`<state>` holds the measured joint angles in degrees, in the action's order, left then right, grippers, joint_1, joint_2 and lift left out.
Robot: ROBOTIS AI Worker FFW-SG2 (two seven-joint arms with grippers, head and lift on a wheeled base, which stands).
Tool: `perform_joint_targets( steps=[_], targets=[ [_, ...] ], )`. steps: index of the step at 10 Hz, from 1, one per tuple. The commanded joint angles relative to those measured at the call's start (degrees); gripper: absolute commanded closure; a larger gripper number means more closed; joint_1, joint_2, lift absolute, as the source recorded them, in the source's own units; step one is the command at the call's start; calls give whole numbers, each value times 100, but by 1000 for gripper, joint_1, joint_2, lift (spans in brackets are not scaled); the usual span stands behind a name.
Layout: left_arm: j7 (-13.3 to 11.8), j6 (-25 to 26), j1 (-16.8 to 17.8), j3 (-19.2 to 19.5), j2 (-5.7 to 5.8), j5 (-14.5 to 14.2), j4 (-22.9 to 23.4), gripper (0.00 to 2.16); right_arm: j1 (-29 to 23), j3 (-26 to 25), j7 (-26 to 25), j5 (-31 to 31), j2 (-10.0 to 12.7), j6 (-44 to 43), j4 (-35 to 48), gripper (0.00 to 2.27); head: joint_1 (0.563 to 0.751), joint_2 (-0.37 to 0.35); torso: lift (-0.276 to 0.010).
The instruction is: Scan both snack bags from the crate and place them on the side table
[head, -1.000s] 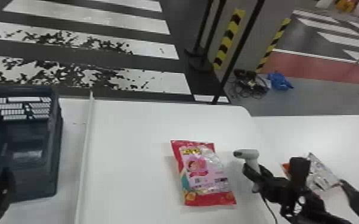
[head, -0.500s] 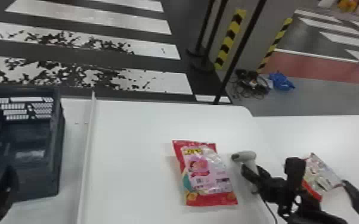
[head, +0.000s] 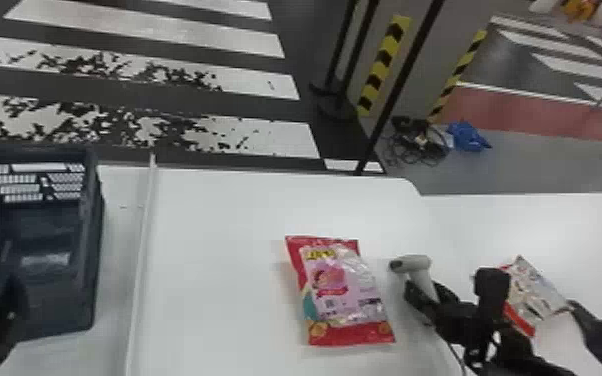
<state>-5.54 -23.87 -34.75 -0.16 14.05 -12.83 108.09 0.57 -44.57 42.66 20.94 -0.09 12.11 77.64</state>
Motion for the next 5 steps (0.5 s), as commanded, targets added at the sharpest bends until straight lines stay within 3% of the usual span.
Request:
perform_joint_targets(
  steps=[1,3,5],
  targets=[
    [0,10,4,7,10,0,1,83,-4,-8,-3,-11,14,-2,41,232,695,-319,-98],
    [0,45,21,7,10,9,19,83,-39,-43,-12,-72,14,51,138,228,695,-322,-98],
    [0,133,74,7,10,18,10,83,-373,1,-3,-327,14,684,1043,191,695,-330,-98]
  ],
)
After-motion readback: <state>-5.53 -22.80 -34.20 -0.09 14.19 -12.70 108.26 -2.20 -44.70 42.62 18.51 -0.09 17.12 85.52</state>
